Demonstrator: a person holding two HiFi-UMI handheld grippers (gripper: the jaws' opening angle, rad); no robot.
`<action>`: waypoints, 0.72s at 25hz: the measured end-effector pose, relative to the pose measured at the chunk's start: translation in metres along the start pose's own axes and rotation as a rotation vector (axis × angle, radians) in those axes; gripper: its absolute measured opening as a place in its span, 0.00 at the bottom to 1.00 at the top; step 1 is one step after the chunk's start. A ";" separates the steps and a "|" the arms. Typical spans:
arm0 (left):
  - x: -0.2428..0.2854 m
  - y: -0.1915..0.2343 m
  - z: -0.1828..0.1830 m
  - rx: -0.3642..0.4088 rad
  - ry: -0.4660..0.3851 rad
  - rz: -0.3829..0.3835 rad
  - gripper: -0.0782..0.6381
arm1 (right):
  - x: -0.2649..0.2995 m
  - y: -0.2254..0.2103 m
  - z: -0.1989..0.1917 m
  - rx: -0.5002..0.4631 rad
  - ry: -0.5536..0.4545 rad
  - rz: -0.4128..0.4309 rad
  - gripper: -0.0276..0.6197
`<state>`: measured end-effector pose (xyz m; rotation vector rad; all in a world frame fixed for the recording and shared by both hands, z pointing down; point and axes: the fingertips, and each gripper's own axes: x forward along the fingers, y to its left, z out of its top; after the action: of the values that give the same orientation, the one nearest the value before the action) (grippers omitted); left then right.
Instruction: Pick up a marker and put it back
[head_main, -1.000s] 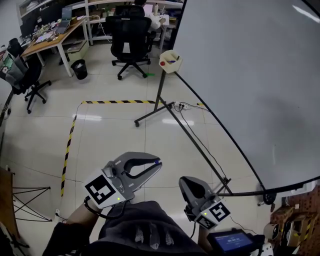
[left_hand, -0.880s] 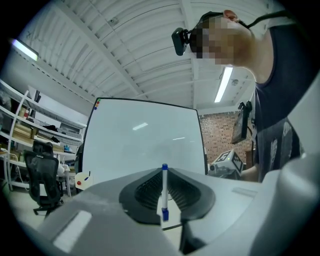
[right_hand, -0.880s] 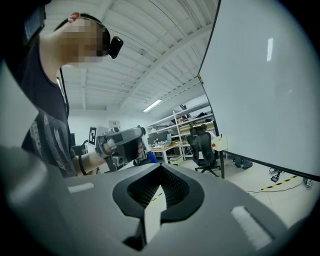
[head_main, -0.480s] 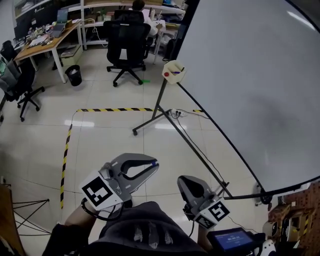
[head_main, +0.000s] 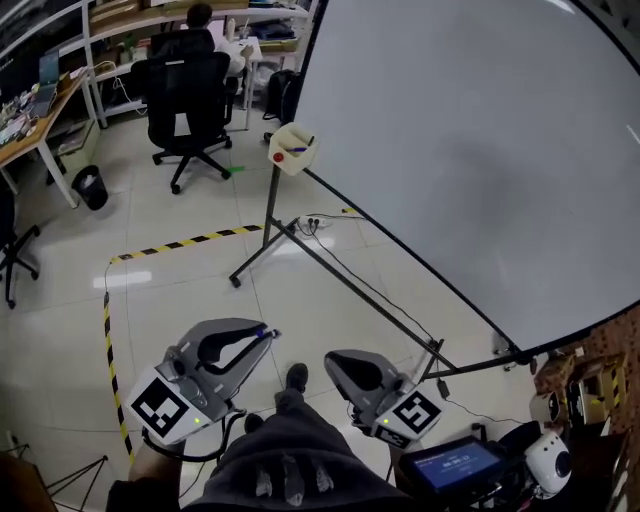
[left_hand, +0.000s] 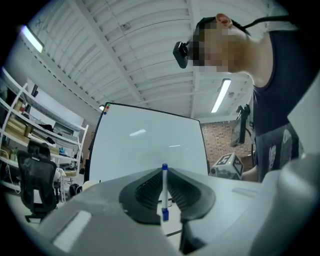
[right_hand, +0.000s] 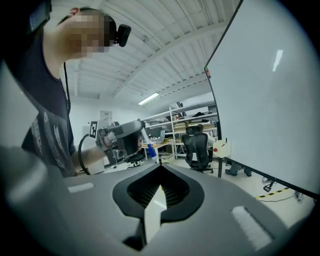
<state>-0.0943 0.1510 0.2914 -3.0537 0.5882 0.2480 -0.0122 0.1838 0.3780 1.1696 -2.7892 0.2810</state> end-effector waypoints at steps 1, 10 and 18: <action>0.006 0.007 -0.002 0.002 0.006 0.000 0.16 | 0.004 -0.009 0.002 -0.001 -0.007 0.001 0.05; 0.078 0.076 -0.004 0.005 0.046 0.034 0.16 | 0.041 -0.105 0.024 0.016 -0.044 0.042 0.05; 0.157 0.133 -0.002 0.067 0.033 0.062 0.16 | 0.057 -0.201 0.055 0.019 -0.063 0.075 0.05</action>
<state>0.0008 -0.0308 0.2698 -2.9843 0.6788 0.1765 0.0902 -0.0053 0.3595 1.0974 -2.8957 0.2832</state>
